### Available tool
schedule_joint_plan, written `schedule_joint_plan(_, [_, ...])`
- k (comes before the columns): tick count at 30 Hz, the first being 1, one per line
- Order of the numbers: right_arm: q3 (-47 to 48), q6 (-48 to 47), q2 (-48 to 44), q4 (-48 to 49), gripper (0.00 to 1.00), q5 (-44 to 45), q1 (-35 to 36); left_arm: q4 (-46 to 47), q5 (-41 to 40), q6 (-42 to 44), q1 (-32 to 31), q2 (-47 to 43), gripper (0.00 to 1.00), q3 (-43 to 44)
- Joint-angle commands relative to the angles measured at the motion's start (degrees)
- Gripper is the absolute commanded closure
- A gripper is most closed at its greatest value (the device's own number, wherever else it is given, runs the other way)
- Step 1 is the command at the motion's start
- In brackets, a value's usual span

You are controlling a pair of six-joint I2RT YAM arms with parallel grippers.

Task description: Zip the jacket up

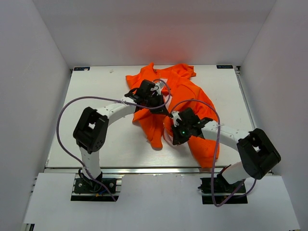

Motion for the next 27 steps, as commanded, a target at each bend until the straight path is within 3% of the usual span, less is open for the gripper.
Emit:
schedule_joint_plan(1, [1.7,4.1,-3.3,-4.3,0.97,4.6,0.3,4.7,2.5,-1.6,-0.3,0.6,1.0,4.6])
schedule_joint_plan(5, [6.1,10.8,-7.8,-15.9,1.0,14.9,0.4,8.3,-0.9,-3.3,-0.3,0.5,1.0,7.7])
schedule_joint_plan(8, [16.2,20.6,-8.6,-31.7,1.0,33.9,0.4,8.2,-6.3,-3.9,-0.2,0.5,1.0,12.1])
schedule_joint_plan(11, [27.4,31.4,-7.6,-49.6,1.0,45.6,1.0,8.9,-11.3,-5.3,0.3,-0.3,1.0,14.3])
schedule_joint_plan(14, [33.6,41.6,-6.0,-57.0,1.0,51.9,2.7,10.9,-13.6,-6.7,1.3,-1.7,1.0,14.1])
schedule_joint_plan(21, [28.8,43.0,2.5,-45.9,1.0,41.6,11.5,9.8,-18.0,-6.8,3.5,-3.2,1.0,7.8])
schedule_joint_plan(25, [30.0,40.2,14.4,-39.8,1.0,37.7,14.7,11.1,-21.0,-7.4,5.1,-3.3,1.0,1.0])
schedule_joint_plan(27, [31.5,38.6,17.6,-37.3,0.89,36.7,16.4,11.0,-22.4,-7.5,6.0,-3.0,1.0,-0.8])
